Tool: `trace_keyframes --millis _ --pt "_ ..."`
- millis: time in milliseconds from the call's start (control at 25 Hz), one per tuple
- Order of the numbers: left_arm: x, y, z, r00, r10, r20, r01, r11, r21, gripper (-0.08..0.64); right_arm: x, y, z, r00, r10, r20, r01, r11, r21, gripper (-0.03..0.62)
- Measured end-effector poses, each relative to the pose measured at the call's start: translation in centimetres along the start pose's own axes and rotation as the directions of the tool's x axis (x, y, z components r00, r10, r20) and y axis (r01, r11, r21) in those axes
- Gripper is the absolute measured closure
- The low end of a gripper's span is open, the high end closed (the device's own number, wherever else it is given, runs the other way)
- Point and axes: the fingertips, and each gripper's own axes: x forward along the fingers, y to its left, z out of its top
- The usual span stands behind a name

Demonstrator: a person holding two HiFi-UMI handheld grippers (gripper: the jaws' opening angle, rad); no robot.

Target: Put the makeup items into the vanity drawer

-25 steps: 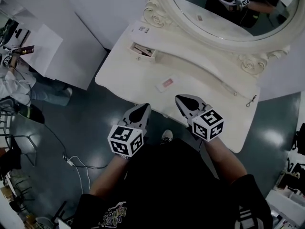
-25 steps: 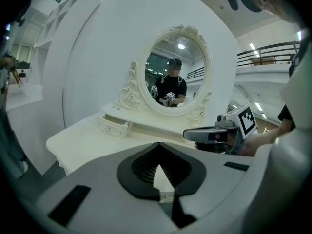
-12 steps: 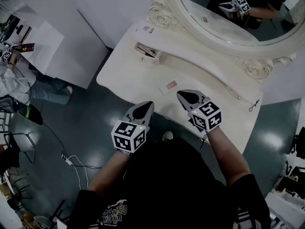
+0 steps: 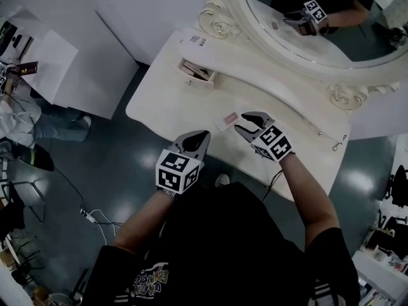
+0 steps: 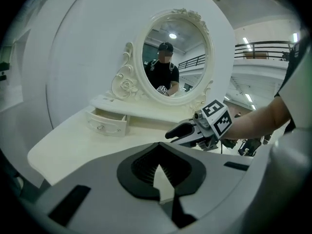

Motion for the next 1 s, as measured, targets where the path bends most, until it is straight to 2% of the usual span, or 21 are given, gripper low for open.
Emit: trace_keyframes --millis 80,120,200,280,360,480,680,840,1000 --pt "0.4 0.4 -0.1 1.000 -0.014 -0.015 0.014 1.000 0.003 0.560 1.0 -0.3 -0.3 0.996 0.029 -0.079 -0.040 0.990 -0.135 0.402" --pt "0.6 0.5 -0.2 1.000 -0.020 -0.022 0.020 1.000 0.002 0.560 1.6 -0.5 -0.7 0.991 0.042 -0.129 -0.069 0.975 -0.212 0.386" --pt "0.7 0.9 -0.5 0.999 -0.027 -0.035 0.027 1.000 0.000 0.560 2.7 -0.7 -1.9 0.968 0.060 -0.245 -0.150 0.917 -0.368 0.360" --pt "0.5 1.3 -0.6 0.999 -0.032 -0.044 0.032 0.999 -0.002 0.560 3.6 -0.8 -3.2 0.936 0.067 -0.346 -0.241 0.837 -0.491 0.336" --pt "0.3 1.7 -0.7 0.998 -0.034 -0.049 0.034 0.999 -0.006 0.560 4.2 -1.0 -4.0 0.905 0.077 -0.418 -0.317 0.778 -0.543 0.327" --pt "0.2 2.4 -1.0 0.998 -0.032 -0.059 0.031 0.999 -0.005 0.560 5.1 -1.4 -4.5 0.869 0.099 -0.484 -0.391 0.737 -0.551 0.313" --pt "0.4 3.2 -1.3 0.997 -0.033 -0.077 0.033 0.999 0.009 0.560 6.4 -1.9 -4.5 0.834 0.133 -0.536 -0.458 0.709 -0.537 0.313" --pt "0.4 4.0 -1.4 0.996 -0.036 -0.087 0.036 0.999 -0.001 0.560 6.8 -1.9 -4.5 0.797 0.198 -0.570 -0.508 0.730 -0.457 0.311" --pt "0.5 4.3 -1.3 0.994 -0.045 -0.098 0.046 0.999 0.005 0.560 6.8 -2.1 -4.4 0.788 0.236 -0.569 -0.525 0.739 -0.421 0.311"
